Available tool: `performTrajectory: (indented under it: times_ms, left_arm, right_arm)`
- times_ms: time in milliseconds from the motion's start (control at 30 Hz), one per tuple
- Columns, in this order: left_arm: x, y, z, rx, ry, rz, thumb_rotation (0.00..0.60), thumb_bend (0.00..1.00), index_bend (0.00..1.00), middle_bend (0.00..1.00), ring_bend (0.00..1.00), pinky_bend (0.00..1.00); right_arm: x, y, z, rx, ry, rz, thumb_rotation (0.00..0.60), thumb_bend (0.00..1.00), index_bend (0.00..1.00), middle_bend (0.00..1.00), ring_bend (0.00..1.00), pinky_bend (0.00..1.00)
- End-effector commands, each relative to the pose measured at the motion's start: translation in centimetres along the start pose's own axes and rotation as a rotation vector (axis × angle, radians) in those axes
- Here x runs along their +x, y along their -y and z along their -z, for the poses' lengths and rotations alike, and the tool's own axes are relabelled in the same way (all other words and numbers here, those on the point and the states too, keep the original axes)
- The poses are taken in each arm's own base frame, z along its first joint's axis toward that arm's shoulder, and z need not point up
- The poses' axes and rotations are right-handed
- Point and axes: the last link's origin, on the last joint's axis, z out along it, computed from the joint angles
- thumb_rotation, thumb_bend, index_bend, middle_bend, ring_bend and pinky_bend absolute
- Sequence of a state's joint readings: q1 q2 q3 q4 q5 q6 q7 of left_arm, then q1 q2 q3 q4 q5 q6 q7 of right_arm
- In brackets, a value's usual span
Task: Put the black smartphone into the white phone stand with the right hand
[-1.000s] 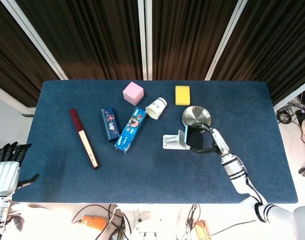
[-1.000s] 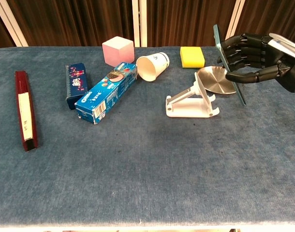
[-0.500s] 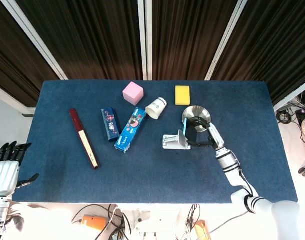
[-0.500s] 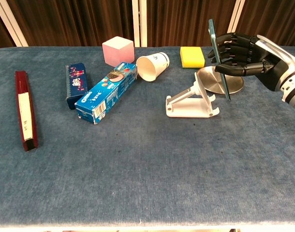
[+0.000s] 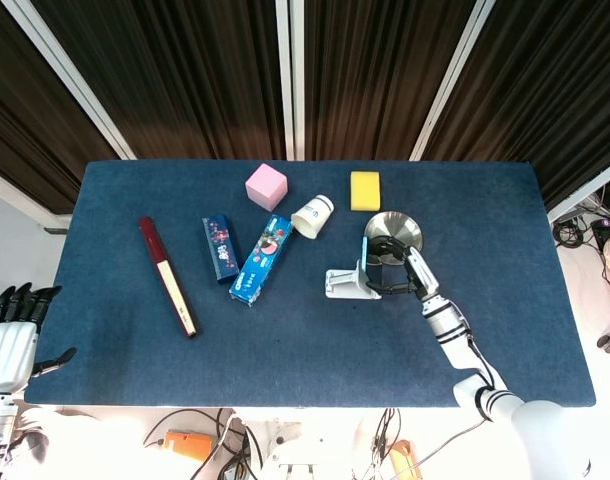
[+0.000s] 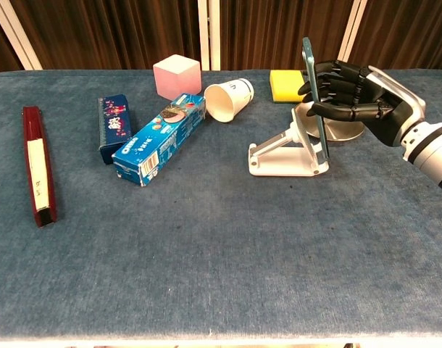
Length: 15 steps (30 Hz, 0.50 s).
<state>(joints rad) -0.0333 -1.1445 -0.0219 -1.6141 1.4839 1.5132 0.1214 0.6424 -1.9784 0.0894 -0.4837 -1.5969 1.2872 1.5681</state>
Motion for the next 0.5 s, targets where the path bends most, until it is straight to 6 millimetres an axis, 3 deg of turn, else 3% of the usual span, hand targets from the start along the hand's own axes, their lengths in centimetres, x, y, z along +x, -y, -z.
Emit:
performTrajectory:
  times_ms: [33,500]
  left_arm:
    - [0.01,0.01,0.03,0.002,0.001,-0.001,0.6,0.06,0.13,0.16,0.05,0.0]
    - [0.24,-0.17,-0.02,-0.002,0.002,-0.003,0.6,0.06,0.13,0.16,0.05,0.0]
  right_arm:
    - [-0.41,-0.1,-0.2,0.006,0.009,-0.009,0.6,0.45,0.64,0.53,0.38,0.4]
    - [-0.75,-0.58,-0.39,-0.002,0.013,-0.012,0.6,0.41,0.6,0.51,0.35,0.38]
